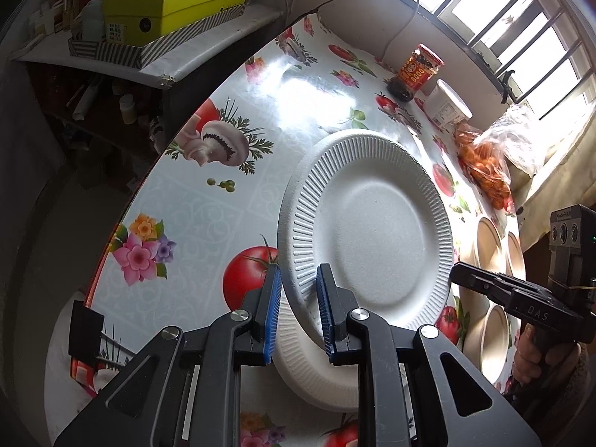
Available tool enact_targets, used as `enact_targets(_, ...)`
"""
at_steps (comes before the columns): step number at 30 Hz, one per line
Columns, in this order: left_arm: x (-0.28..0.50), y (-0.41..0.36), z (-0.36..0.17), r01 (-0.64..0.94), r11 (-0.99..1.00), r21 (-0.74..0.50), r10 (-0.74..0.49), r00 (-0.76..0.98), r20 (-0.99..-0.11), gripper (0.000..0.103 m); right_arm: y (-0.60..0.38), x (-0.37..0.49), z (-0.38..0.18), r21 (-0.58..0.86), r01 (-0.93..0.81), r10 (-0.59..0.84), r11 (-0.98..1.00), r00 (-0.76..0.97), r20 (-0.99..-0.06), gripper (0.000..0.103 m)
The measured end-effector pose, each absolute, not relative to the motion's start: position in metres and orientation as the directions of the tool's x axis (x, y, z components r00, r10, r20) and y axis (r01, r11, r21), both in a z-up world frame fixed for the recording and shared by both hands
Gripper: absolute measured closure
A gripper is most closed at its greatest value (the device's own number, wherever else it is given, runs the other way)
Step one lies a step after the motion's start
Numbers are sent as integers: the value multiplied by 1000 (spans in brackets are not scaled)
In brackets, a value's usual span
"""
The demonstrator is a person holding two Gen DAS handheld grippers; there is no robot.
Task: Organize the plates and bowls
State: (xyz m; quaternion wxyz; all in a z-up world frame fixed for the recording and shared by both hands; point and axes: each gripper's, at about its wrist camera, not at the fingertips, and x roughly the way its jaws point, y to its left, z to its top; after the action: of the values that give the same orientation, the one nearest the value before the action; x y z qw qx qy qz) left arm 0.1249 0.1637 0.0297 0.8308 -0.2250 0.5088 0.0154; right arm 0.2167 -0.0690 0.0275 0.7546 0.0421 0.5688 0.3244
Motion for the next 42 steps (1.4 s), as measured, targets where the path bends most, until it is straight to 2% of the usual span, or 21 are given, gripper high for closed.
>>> enact_targets(42,89,129,3,-253,924,-287,-165,415,-895,81,-79,175,3,362,-466,472,807,143,-870,91)
